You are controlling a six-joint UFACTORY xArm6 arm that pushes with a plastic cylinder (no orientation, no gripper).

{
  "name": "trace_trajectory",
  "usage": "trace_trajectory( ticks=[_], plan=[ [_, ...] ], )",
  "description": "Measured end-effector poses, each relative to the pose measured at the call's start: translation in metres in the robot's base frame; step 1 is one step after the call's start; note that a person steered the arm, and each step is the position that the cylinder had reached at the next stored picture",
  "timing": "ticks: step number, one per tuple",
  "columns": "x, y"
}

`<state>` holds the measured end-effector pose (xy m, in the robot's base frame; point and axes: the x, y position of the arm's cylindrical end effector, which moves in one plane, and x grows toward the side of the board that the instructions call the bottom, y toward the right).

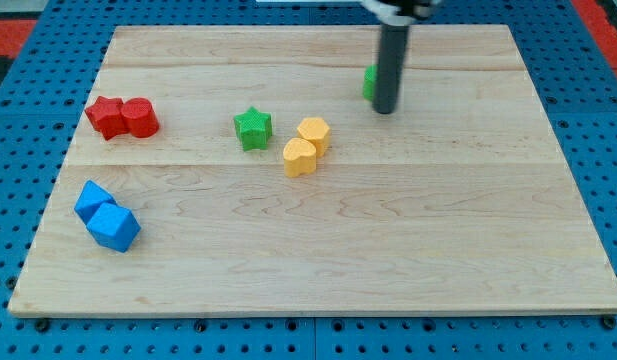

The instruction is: Slide green circle a bit down

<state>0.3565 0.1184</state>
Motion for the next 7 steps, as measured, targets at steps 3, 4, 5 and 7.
trace_trajectory(
  ticks=[3, 4, 5, 7],
  plan=[
    [0.001, 0.042],
    [0.002, 0.042],
    [-0.002, 0.042],
    [-0.078, 0.015]
  ],
)
